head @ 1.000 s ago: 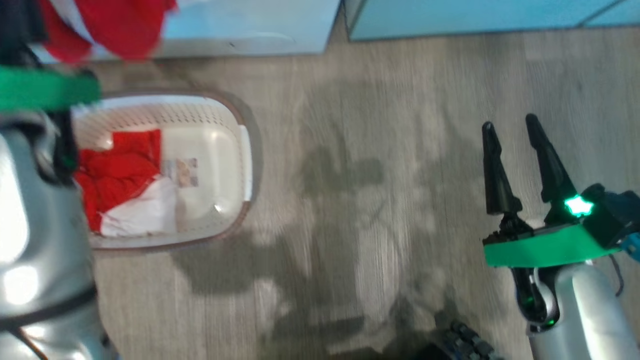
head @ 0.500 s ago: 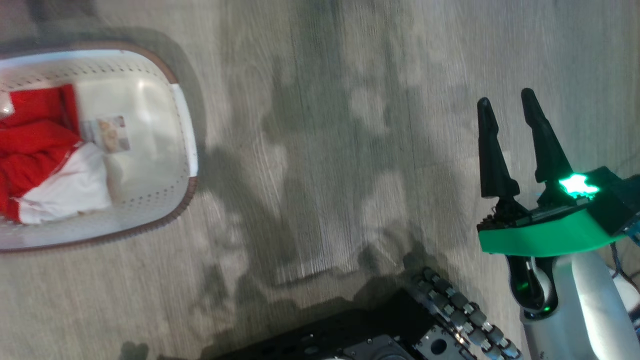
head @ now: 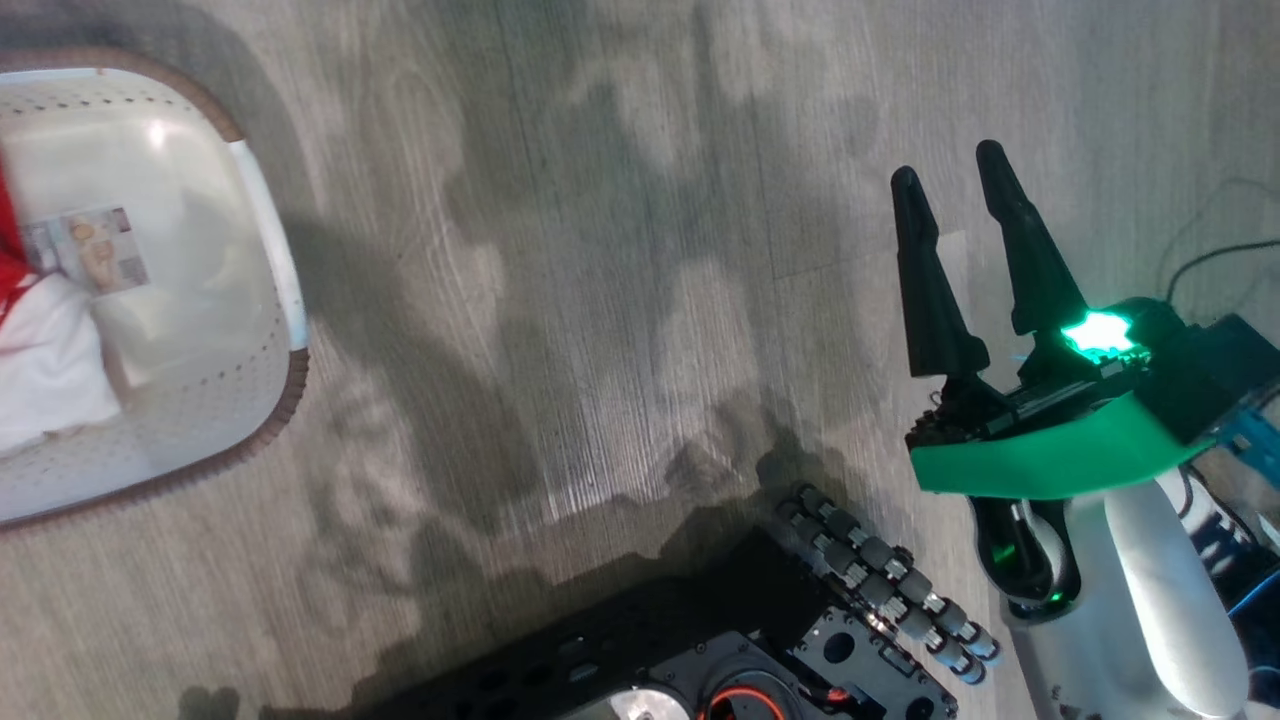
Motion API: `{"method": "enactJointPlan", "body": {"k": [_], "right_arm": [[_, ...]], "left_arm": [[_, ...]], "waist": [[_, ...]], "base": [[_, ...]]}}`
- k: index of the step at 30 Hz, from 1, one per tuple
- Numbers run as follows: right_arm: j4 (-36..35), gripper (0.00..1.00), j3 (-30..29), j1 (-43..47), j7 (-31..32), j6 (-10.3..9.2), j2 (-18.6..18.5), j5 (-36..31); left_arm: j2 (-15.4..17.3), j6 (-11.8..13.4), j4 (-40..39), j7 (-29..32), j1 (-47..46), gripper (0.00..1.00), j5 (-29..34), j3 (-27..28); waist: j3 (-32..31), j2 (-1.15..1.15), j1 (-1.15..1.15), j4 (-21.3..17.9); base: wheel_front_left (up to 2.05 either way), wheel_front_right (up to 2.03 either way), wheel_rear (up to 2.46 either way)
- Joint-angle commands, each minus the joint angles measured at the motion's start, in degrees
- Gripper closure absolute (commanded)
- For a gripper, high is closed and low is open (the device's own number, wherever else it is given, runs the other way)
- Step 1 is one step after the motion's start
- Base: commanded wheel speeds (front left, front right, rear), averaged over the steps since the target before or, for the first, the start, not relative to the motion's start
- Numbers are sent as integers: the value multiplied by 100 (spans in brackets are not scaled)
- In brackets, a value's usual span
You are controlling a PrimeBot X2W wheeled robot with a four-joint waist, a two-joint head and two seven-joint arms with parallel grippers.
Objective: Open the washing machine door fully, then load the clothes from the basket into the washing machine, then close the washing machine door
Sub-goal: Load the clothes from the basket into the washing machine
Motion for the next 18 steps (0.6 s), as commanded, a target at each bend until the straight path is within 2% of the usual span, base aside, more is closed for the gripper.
{"method": "enactJointPlan", "body": {"k": [1,3,10,18], "right_arm": [[-158,0,123,127,-53,44,-17,53],[-155,0,141,127,-53,44,-17,75],[-146,0,149,91,-53,44,-17,88],[-158,0,224,62,-53,44,-17,148]], "left_arm": [[247,52,-127,-163,-334,100,2,63],[211,153,-50,-360,-518,100,1,110],[27,92,428,-487,-532,100,43,-167],[79,23,1185,-39,-588,100,118,-580]], "waist": [[34,0,-1,-54],[44,0,-1,-67],[74,0,-1,-34],[167,0,-1,-166]], "base": [[0,0,0],[0,0,0],[0,0,0],[0,0,0]]}}
